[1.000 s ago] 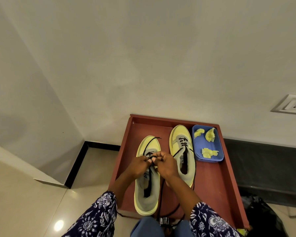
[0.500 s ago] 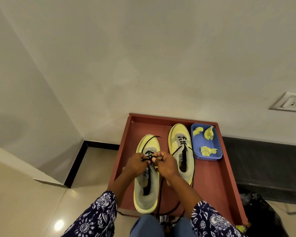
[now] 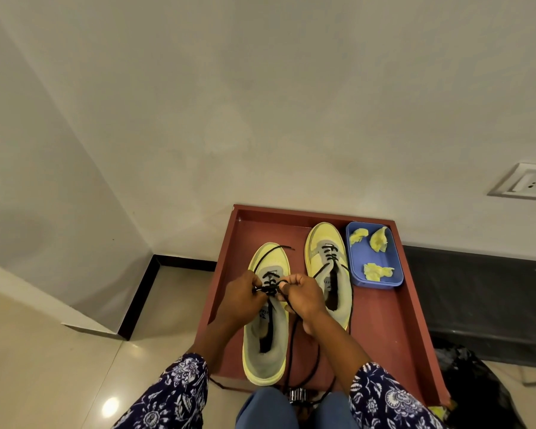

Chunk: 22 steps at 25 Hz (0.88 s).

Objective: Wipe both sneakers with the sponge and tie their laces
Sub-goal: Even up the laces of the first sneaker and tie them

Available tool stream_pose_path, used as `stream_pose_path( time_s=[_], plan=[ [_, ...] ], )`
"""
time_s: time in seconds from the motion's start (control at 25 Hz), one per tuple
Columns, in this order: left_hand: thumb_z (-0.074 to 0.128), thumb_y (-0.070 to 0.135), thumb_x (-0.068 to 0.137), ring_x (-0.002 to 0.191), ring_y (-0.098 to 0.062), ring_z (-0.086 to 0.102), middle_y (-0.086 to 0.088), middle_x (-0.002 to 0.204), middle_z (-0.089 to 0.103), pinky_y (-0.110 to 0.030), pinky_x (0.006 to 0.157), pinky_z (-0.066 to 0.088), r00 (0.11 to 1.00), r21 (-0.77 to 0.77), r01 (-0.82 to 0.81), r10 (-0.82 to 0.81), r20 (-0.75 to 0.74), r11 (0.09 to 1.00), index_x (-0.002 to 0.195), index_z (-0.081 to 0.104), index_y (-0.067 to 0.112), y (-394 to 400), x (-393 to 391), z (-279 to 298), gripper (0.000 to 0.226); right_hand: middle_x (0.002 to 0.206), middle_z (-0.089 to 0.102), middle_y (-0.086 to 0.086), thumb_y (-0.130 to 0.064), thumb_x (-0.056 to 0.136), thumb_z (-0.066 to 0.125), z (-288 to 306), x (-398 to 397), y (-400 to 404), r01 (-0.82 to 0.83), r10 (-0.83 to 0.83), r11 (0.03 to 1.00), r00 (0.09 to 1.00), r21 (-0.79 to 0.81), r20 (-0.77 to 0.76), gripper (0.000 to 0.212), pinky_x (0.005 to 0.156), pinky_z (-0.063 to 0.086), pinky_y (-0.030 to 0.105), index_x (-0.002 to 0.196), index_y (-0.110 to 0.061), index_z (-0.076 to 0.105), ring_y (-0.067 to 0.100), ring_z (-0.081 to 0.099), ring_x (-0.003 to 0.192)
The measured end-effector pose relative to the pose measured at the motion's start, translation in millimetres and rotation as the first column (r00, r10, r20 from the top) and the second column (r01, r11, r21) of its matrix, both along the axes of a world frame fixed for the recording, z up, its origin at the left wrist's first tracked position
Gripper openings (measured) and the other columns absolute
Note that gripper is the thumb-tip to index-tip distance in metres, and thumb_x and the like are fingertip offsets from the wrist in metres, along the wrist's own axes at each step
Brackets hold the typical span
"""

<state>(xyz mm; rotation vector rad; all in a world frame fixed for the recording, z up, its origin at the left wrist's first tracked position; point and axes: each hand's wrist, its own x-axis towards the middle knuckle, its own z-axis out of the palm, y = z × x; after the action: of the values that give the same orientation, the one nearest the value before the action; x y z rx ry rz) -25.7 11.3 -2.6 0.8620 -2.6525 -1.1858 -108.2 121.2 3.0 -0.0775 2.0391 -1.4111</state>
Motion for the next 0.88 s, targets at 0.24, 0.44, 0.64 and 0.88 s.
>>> stream_pose_path(
  time_s=[0.24,0.44,0.64,0.88],
  plan=[
    [0.054,0.008,0.085,0.069,-0.01,0.046,0.005,0.074,0.048,-0.01,0.053,0.031,0.999,-0.123,0.039,-0.035,0.029,0.992,0.086,0.061,0.007,-7.2,9.8,-4.1,0.008,0.077,0.064,0.01,-0.005,0.087,0.05,-0.8,-0.8,4.9,0.056,-0.058,0.997,0.997,0.049,0.04,0.016,0.05,0.048,0.025,0.074,-0.01,0.057,0.012,0.057,0.053],
    [0.056,0.002,0.087,0.075,-0.011,0.057,0.001,0.079,0.061,-0.024,0.073,0.048,0.986,0.472,-0.1,0.15,-0.069,0.876,0.081,0.062,0.017,-10.7,15.2,-2.3,0.017,0.081,0.064,0.009,-0.001,0.084,0.051,3.9,2.1,6.5,-0.032,0.031,0.999,0.999,0.042,0.015,0.016,0.052,0.053,0.026,0.078,-0.014,0.057,0.015,0.059,0.065],
    [0.056,-0.005,0.086,0.058,0.001,0.057,-0.002,0.077,0.064,-0.012,0.059,0.048,0.974,0.634,-0.049,0.177,-0.14,0.772,0.088,0.065,0.008,-9.4,17.5,5.3,0.016,0.084,0.061,0.004,-0.009,0.088,0.056,8.8,2.0,4.9,-0.15,0.154,0.986,0.986,0.067,-0.056,0.01,0.052,0.054,0.025,0.085,-0.017,0.062,0.012,0.057,0.068],
    [0.059,0.001,0.087,0.077,-0.016,0.058,-0.006,0.083,0.064,-0.019,0.071,0.05,0.97,0.589,-0.105,0.214,-0.117,0.801,0.086,0.067,0.015,-15.7,22.1,-3.1,0.016,0.083,0.066,0.007,-0.011,0.089,0.057,11.0,-2.7,5.7,-0.166,0.236,0.953,0.932,0.253,-0.276,0.031,0.08,0.055,0.036,0.061,-0.023,0.054,0.028,0.067,0.082]
  ],
)
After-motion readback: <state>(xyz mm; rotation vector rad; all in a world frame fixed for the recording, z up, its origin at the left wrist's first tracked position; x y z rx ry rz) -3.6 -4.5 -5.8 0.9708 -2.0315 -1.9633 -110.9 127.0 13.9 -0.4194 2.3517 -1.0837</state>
